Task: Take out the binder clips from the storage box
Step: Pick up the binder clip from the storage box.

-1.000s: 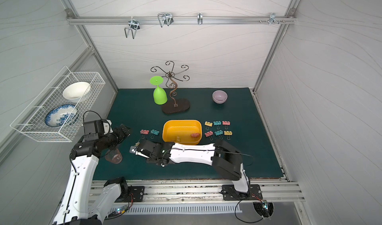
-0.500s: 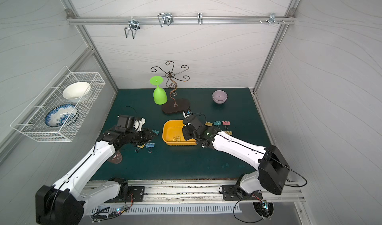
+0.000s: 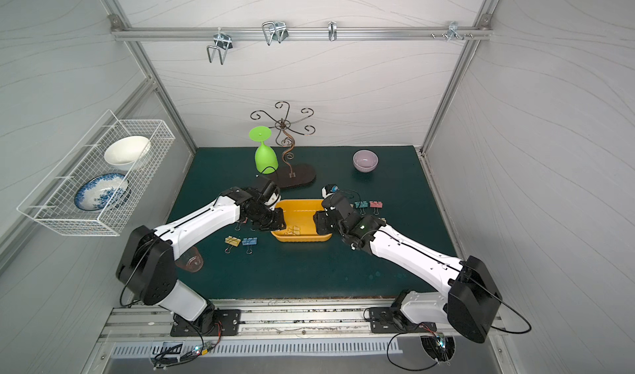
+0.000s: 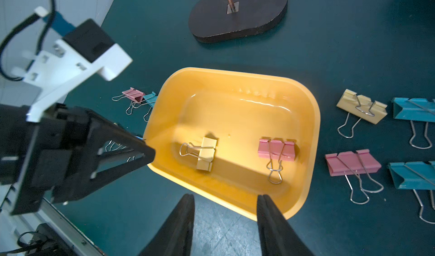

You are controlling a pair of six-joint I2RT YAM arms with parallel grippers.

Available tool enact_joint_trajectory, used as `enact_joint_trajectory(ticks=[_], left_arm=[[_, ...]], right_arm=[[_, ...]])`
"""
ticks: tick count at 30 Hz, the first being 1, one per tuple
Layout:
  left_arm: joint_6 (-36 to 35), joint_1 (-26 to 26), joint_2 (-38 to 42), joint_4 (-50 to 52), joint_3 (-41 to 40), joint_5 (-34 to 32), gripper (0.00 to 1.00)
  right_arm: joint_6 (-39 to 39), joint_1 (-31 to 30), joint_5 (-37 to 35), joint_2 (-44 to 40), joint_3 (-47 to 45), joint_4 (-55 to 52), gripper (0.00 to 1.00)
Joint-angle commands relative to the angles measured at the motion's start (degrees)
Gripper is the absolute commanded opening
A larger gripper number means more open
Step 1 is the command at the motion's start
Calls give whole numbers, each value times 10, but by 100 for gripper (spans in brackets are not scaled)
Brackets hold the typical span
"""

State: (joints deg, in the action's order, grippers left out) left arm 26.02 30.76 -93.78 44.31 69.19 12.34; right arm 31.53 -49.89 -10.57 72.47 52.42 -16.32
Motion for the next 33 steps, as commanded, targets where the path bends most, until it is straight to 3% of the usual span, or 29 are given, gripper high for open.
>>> enact_joint_trajectory(ticks=[1,8,13,17,26,33], left_arm=[[-23,7,-37,38,47,-31,41],[-35,9,-99,47,80,-21,38],[-38,9,-121,33,83,25,36],[-28,9,-133,24,88,36,30],[-12,9,-140,0,89,73,6],[22,8,-89,-34,84,110,0]], right_arm=[[14,1,16,-5,1,-2,50],[19,1,15,-5,5,-15,54],[19,0,13,-1,6,-19,54],[20,0,16,4,8,-26,54],[23,0,19,9,8,-30,54],[32,0,13,2,6,-36,54]])
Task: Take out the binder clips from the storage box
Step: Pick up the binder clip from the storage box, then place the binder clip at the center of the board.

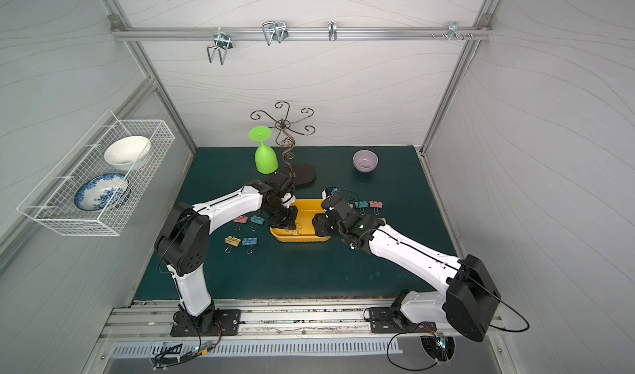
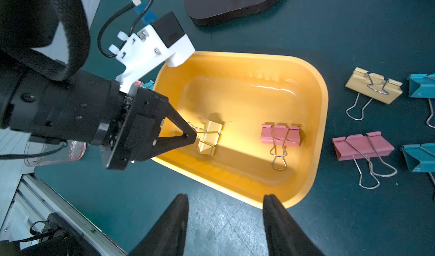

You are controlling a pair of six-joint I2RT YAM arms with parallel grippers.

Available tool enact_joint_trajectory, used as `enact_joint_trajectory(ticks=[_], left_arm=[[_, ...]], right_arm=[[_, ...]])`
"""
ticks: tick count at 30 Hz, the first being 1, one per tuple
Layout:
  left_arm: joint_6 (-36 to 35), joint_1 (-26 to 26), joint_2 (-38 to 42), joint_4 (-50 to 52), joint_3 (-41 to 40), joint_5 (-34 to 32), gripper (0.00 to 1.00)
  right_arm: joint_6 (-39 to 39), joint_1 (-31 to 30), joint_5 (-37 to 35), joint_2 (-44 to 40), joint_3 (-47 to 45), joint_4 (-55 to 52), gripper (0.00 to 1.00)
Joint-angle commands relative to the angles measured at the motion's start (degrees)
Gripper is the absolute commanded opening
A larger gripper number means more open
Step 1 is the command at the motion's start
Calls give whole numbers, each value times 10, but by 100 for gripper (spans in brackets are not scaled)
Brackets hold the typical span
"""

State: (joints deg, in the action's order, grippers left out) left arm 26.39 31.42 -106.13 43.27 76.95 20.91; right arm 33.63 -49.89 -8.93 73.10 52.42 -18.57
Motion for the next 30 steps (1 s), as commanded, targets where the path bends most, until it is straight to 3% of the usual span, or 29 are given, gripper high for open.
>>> enact_joint_trajectory(ticks=[1,9,17,24,30], left_arm=[[24,1,44,-28,6,26,0],[114,-6,147,-100,-51,24,0],[287,-11,334,-221,-227,-39,0],[389,-10,488,-217,-340,-114,0],[488,-7,622,-158,-424,-184,0]], right_arm=[[12,1,-6,-7,6,-16,54],[78,1,-74,-35,-10,-32,51],[119,1,-103,-79,-20,-36,51],[154,-1,-119,-93,-17,-39,50],[184,-10,-136,-93,-20,-39,50]])
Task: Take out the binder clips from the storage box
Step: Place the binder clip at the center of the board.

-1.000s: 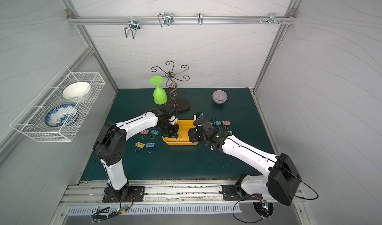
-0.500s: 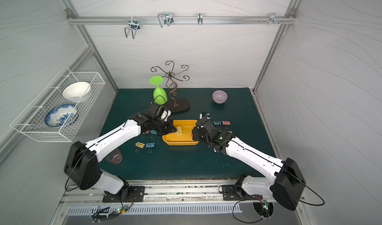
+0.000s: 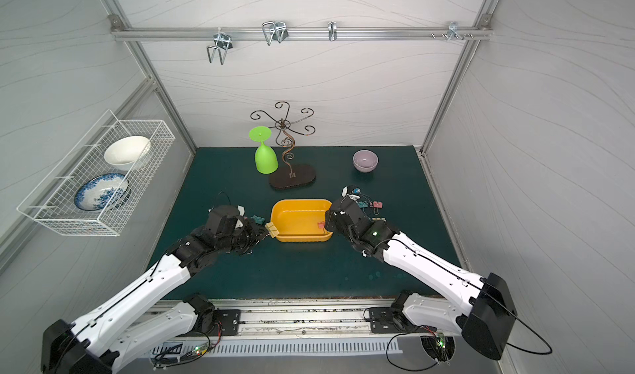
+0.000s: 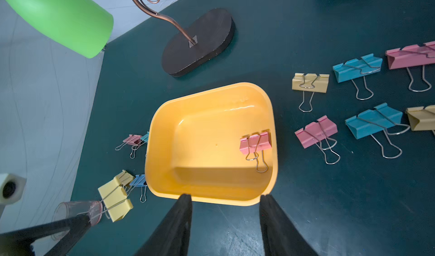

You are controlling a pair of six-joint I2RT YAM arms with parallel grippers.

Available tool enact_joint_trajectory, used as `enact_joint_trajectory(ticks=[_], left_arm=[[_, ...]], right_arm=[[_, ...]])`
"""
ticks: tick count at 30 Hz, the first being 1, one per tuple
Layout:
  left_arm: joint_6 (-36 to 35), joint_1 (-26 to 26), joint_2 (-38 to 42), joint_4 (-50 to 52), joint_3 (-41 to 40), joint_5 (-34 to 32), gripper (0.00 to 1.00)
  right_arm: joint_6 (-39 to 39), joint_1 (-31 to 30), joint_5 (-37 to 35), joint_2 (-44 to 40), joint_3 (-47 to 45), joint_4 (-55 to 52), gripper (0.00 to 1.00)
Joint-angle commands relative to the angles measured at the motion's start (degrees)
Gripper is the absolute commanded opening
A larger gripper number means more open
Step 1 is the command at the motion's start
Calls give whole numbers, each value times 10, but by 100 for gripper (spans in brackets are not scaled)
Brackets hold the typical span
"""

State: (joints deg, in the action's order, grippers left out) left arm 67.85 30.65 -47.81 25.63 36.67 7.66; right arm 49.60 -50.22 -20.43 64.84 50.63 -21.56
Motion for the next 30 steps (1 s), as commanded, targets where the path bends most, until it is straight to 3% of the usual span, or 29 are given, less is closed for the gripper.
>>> enact_joint_trajectory(ticks=[1,6,14,26,30], left_arm=[[96,2,58,31,-36,-57,0],[180,5,98,57,-94,-53,0],[251,9,34,8,-119,-41,0],[279,12,-84,-96,-105,-63,0],[267,13,-101,-48,-85,-93,0]], right_arm=[[32,-8,-26,-9,-2,-10,50],[56,-21,-49,-3,0,-16,50],[66,-28,-52,14,6,-25,51],[68,-29,-45,30,5,-26,51],[66,-29,-44,37,7,-29,51]])
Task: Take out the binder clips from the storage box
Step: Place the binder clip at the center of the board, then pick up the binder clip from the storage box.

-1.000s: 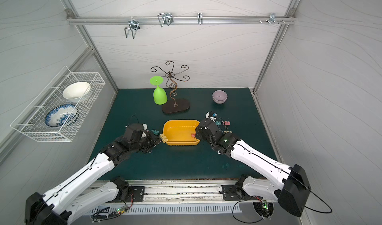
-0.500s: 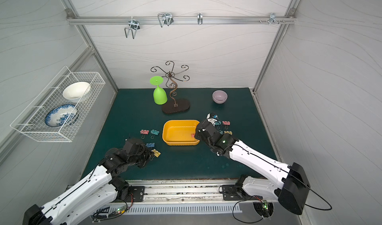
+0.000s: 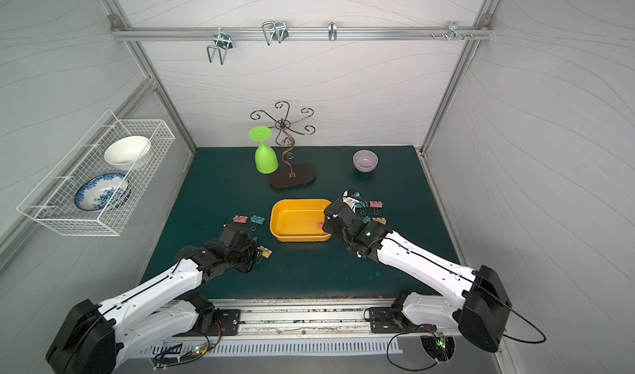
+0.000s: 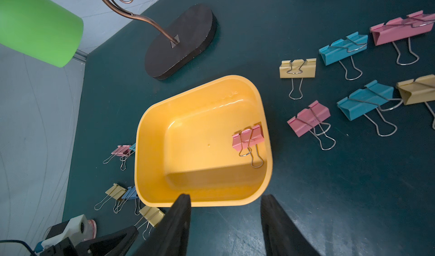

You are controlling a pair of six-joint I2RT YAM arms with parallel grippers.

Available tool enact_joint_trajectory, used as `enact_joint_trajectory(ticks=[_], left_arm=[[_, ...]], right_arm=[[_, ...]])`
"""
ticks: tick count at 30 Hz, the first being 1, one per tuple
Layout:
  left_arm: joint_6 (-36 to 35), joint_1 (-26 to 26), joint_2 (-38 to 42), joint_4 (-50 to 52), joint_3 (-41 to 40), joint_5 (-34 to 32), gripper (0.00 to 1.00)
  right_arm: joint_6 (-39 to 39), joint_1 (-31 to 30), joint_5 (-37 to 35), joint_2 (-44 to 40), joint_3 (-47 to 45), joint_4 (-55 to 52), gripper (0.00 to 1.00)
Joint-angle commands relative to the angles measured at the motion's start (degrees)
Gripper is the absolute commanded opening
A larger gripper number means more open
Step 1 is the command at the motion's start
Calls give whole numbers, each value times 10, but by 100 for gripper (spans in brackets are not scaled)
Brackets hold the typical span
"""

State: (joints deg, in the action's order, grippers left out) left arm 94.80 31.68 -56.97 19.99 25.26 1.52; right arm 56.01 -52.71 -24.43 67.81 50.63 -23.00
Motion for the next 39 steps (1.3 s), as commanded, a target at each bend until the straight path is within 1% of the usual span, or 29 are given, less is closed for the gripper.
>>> enact_joint_trajectory(ticks=[1,3,4,5,8,10,14,19,22,24,26,28,31,33,39], left_arm=[[-3,2,-11,4,26,-29,0],[2,2,-12,-4,19,-16,10],[0,2,-11,0,19,-13,12],[-7,2,-9,11,23,-12,14],[-29,2,-1,60,47,-16,27],[-37,2,8,76,55,-12,31],[-48,2,37,106,64,-6,34],[-90,2,84,181,85,-47,37],[-156,2,104,183,100,-74,35],[-220,2,100,171,121,-66,35],[-283,2,77,164,151,-38,34],[-353,2,39,135,179,15,34],[-400,2,-26,118,219,85,33],[-423,3,-70,109,245,127,32],[-433,23,-201,117,333,167,32]], right_arm=[[1,-4,-2,9,8,-17,52],[-2,-4,-2,11,10,-19,52],[-3,-4,-2,13,10,-19,52],[-4,-3,0,13,11,-21,52],[-3,-3,1,14,15,-23,52],[-2,-3,2,14,16,-23,52],[-3,-3,-2,12,17,-27,53],[-4,-2,-7,6,12,-28,53],[-18,3,3,6,11,-26,53],[-32,8,20,10,15,-24,53],[-52,15,44,15,17,-19,54],[-82,26,85,23,18,-7,54],[-89,44,117,42,31,-22,54],[-88,53,116,50,38,-45,54],[-75,66,106,27,20,-49,54]])
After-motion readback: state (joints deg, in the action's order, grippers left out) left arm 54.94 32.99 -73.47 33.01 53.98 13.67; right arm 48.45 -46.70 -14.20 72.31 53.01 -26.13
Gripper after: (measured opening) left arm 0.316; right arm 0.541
